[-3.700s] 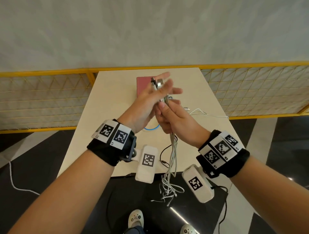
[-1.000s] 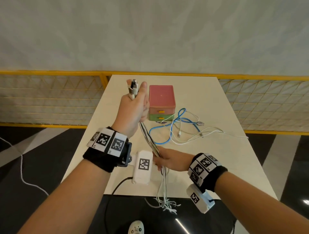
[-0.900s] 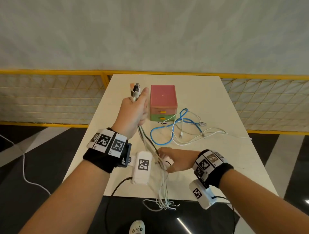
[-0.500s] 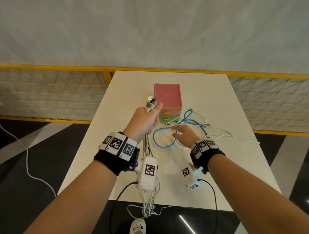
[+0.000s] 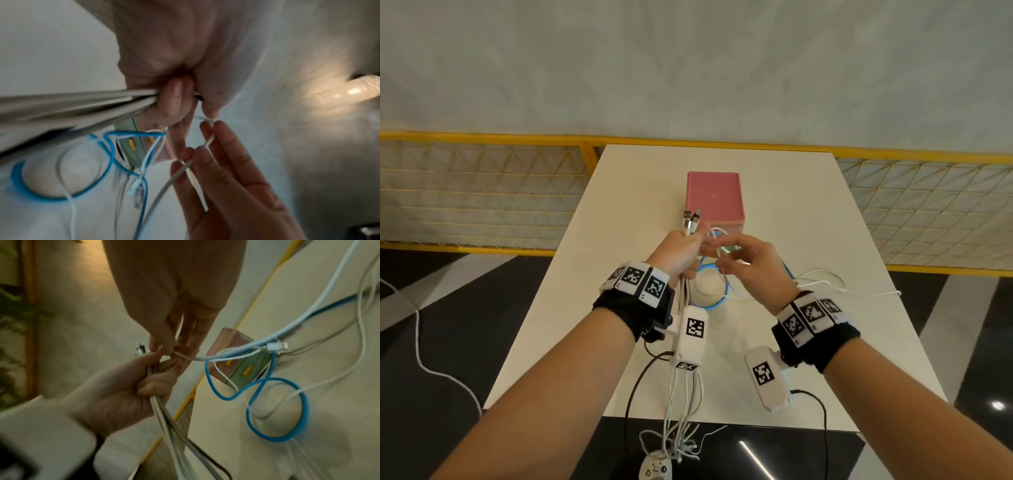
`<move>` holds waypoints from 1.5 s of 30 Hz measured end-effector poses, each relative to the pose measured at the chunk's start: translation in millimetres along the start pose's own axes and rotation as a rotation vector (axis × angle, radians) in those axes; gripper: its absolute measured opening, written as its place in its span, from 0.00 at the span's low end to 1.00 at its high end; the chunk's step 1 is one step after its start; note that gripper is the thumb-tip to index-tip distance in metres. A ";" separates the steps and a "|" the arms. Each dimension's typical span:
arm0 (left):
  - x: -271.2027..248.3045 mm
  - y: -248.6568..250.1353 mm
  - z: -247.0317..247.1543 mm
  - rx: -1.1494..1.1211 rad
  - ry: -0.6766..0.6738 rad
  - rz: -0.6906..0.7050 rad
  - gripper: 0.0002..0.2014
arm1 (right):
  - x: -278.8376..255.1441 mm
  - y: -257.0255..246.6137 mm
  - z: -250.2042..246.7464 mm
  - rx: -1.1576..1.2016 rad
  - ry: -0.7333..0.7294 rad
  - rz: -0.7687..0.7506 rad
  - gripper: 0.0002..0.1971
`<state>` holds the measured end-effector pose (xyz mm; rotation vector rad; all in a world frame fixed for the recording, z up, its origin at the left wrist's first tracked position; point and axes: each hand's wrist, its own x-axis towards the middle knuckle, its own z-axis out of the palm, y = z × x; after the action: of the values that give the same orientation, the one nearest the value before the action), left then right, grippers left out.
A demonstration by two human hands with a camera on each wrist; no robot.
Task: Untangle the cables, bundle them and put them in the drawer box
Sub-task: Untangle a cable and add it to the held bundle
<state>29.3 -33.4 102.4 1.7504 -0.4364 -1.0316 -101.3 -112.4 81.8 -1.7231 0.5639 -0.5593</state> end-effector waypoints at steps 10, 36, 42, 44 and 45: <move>-14.5 9.9 8.6 -0.035 -0.182 0.316 0.12 | -6.6 3.8 -12.0 -0.025 0.055 0.044 0.06; -40.6 26.3 -6.0 -0.213 -0.238 0.345 0.12 | -19.8 -38.7 -14.2 0.035 -0.123 0.001 0.12; -55.8 18.6 3.9 0.030 -0.222 0.396 0.21 | 0.8 -69.8 -15.9 0.124 0.100 -0.017 0.11; -55.1 19.0 3.1 -0.025 -0.025 0.409 0.18 | 0.2 -74.5 -14.6 0.027 0.146 -0.073 0.13; -55.2 20.7 1.9 -0.091 0.065 0.415 0.17 | -2.1 -76.2 -13.9 -0.027 0.144 -0.086 0.13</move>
<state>-0.1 -4.7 144.8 1.5224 -0.6679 -0.6857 -105.9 -105.8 158.9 -1.7480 0.6031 -0.7444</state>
